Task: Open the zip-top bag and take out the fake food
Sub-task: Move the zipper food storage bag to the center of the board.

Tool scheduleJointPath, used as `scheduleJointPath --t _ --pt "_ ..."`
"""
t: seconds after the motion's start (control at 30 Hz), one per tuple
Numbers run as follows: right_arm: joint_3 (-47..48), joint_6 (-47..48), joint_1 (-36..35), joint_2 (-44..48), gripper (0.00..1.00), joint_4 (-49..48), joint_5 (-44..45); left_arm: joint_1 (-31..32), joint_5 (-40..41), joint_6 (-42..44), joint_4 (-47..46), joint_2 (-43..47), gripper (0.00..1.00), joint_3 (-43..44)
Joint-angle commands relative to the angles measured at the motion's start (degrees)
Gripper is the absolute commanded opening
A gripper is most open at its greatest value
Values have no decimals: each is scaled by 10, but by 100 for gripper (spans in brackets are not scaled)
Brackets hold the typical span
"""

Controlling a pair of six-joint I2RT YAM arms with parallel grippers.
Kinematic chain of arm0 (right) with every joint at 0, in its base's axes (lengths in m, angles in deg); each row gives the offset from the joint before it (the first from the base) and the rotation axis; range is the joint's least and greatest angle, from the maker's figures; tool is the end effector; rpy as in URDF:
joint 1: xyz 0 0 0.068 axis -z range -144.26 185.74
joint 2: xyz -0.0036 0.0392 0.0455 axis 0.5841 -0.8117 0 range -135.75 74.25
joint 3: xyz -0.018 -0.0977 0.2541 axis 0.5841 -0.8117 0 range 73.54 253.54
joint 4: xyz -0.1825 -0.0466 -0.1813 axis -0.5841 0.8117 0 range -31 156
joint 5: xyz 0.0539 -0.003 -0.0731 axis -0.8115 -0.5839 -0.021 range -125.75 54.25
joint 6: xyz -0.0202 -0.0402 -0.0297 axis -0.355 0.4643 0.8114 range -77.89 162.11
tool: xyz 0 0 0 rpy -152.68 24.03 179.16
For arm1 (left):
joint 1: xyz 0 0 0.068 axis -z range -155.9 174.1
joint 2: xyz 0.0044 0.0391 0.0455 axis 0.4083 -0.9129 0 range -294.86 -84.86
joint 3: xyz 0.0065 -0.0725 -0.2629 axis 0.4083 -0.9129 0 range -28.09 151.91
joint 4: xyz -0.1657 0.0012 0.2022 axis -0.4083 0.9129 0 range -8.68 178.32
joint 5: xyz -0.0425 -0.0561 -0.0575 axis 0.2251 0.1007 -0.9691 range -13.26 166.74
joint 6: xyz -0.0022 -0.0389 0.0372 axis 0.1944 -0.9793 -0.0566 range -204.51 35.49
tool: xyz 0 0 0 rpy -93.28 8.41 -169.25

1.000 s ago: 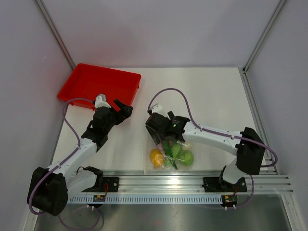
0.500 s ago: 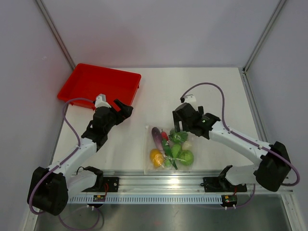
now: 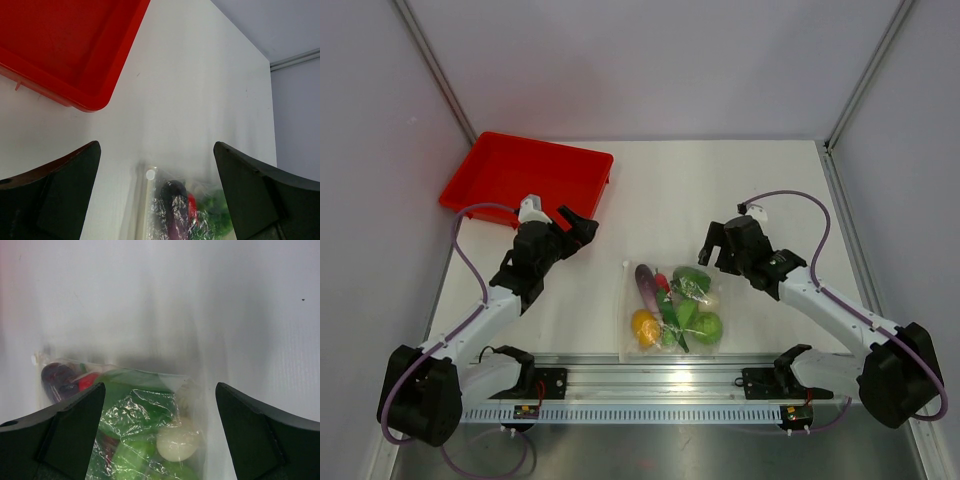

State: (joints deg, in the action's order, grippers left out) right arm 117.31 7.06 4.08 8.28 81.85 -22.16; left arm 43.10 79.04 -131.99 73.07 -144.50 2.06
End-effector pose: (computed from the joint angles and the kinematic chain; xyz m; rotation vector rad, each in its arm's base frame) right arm 0.2075 0.1181 0.2407 0.1850 2.3419 0.3002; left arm 0.2193 -0.0741 0.2333 -0.5217 1.9432 -0.7208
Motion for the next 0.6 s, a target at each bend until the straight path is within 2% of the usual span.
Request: scheduleJointPath --t 0.0,0.1,0.23,0.27,0.33,0.57 --pt "-17 -55 11 10 99 -65 -33 -4 -14 -7 -34 -3 99 -1" --pt "-28 -65 22 14 97 -82 -63 -4 -16 -7 -36 -6 99 0" --pt "-25 -64 23 1 83 -76 -66 -5 -17 -6 -36 -8 99 1" --pt "-25 -63 23 -2 75 -76 -66 -5 -17 -6 -35 -7 99 2" --pt "-27 -62 23 -2 69 -76 -70 -5 -18 -5 -34 -8 99 2" --pt "-33 -49 23 -6 69 -69 -73 -6 -20 -5 -35 -7 99 1"
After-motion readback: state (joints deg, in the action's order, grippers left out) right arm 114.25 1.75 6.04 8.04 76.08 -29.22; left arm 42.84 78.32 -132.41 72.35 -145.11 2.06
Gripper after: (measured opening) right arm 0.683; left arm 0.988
